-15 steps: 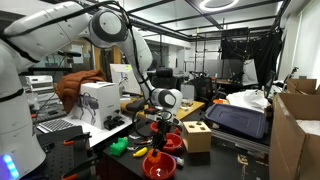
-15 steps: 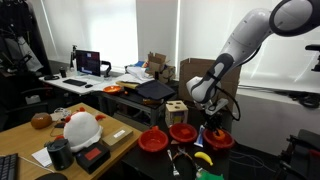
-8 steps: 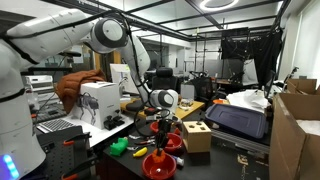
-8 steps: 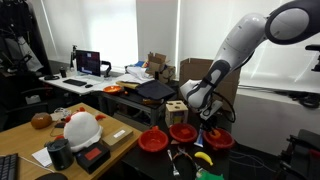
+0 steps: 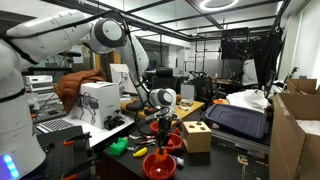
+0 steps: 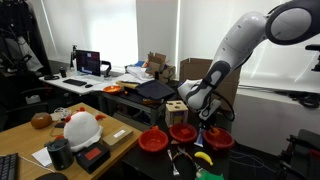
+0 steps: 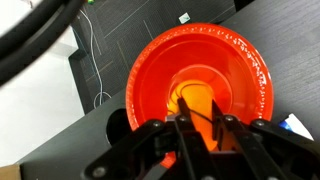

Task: Put the red block and orange toy into separate bowls

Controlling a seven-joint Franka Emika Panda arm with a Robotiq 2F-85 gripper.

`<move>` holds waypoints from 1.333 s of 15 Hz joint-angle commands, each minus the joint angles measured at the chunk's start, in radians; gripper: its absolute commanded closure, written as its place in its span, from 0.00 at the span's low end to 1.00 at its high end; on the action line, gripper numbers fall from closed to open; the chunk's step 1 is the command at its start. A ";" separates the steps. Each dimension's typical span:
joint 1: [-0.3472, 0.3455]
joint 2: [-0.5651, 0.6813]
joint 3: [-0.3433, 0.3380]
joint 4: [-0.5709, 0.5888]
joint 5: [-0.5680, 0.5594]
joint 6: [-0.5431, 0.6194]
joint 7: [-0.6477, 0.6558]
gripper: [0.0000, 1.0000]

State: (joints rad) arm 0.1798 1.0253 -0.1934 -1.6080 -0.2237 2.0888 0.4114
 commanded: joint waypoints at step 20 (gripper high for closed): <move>-0.069 -0.180 0.087 -0.057 0.047 0.077 -0.138 0.00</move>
State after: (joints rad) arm 0.1564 0.9616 -0.1536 -1.5682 -0.2132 2.1095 0.3470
